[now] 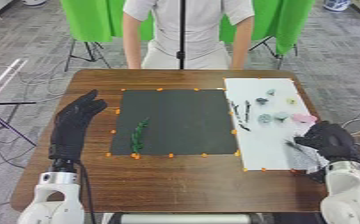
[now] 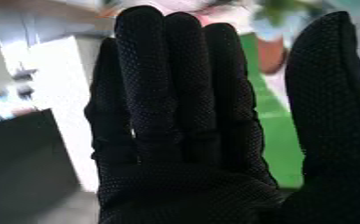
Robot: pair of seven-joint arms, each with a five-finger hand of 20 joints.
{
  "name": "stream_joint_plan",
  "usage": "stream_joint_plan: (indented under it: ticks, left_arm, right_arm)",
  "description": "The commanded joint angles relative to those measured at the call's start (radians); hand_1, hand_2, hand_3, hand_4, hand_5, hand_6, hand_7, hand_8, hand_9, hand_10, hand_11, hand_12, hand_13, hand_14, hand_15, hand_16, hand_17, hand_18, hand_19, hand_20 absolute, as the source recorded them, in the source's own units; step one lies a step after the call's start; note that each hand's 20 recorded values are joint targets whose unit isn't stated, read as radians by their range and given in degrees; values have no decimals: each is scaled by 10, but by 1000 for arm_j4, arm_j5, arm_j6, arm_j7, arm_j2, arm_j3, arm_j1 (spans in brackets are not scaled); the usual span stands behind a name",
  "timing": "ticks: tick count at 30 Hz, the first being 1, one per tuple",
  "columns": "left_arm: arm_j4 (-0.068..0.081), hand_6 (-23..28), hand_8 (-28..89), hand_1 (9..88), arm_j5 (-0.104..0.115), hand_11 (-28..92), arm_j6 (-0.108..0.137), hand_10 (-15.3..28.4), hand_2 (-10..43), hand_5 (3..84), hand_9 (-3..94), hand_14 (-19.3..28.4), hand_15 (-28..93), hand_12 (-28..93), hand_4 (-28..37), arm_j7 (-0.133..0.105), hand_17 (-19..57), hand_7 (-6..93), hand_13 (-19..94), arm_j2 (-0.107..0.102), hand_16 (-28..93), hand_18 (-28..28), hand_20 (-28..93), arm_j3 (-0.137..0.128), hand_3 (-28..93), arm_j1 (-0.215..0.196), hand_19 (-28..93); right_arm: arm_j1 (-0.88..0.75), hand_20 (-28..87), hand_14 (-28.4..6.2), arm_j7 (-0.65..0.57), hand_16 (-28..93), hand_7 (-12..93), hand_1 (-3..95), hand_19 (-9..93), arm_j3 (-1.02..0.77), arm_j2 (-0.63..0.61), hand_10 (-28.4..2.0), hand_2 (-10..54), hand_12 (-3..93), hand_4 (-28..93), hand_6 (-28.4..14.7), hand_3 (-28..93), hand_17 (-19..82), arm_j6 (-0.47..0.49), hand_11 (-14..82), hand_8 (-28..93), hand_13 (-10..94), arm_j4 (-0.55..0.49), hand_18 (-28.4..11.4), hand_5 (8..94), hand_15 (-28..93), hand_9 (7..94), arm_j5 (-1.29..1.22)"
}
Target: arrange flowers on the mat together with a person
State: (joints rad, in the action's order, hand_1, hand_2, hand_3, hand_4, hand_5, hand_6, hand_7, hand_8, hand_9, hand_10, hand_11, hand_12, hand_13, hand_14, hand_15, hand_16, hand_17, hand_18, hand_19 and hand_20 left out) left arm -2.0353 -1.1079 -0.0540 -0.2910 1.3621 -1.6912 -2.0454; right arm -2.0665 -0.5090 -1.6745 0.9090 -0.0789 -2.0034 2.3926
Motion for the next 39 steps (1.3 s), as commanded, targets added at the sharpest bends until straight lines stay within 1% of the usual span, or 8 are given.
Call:
stream_joint_plan:
  ticks: [1,12,20,29,30,32,33,39]
  left_arm:
    - [-3,46,-50,256,3,182,14,136,-51,485,473,184,209,162,-199,1,4,121,353,8,48,156,199,-2,660,-16,126]
    - [-7,45,-50,256,-1,183,5,136,-52,485,472,184,210,162,-198,16,4,122,353,19,48,156,199,-12,661,-19,126]
    - [-7,45,-49,257,0,183,7,135,-52,484,472,184,210,161,-198,10,4,123,353,23,48,156,199,-10,659,-22,125]
    - [-2,46,-49,257,0,183,6,135,-52,485,472,184,210,161,-198,12,4,121,352,20,48,156,200,-3,659,-11,125]
    - [-1,46,-49,258,2,183,5,136,-53,485,472,184,209,161,-198,14,4,121,352,20,48,156,200,-3,660,-10,125]
    - [0,46,-49,258,3,183,2,135,-53,485,472,184,209,161,-198,16,3,121,352,15,48,156,200,-3,660,-11,126]
    - [1,46,-49,258,3,183,0,136,-52,485,472,184,209,161,-198,18,3,121,352,12,48,156,200,-3,660,-11,126]
    - [3,45,-49,257,5,182,3,136,-53,483,472,185,210,161,-198,9,3,121,352,9,48,156,199,1,661,-4,126]
  right_arm:
    - [7,442,-101,52,293,205,423,495,-51,39,-115,-95,250,-283,13,587,311,-65,265,-95,692,-23,-163,681,430,731,195]
    - [15,446,-101,46,299,212,410,516,-52,92,-113,-95,256,-283,16,624,310,13,280,-97,701,35,-168,693,449,746,262]
    - [18,447,-105,52,302,198,405,518,-71,125,-110,-95,253,-283,12,598,304,166,280,-96,701,25,-173,704,463,752,254]
    - [28,441,-97,73,310,200,450,507,-34,133,-100,-95,244,-282,22,613,305,105,260,-88,713,70,-172,735,493,802,310]
    - [25,440,-96,76,313,200,482,504,-32,137,-99,-95,243,-282,25,566,309,96,260,-17,718,72,-169,750,499,803,315]
    - [22,450,-95,76,319,191,767,491,-21,141,-97,-95,279,77,27,-90,315,72,238,60,726,78,-165,787,518,809,323]
    - [20,450,-94,80,321,194,827,489,-17,142,-91,-95,308,152,30,-216,318,61,219,71,730,81,-164,799,525,850,325]
    - [36,451,-92,77,338,224,882,480,9,146,-72,-95,360,295,43,-282,333,6,207,85,751,73,-155,860,573,936,314]
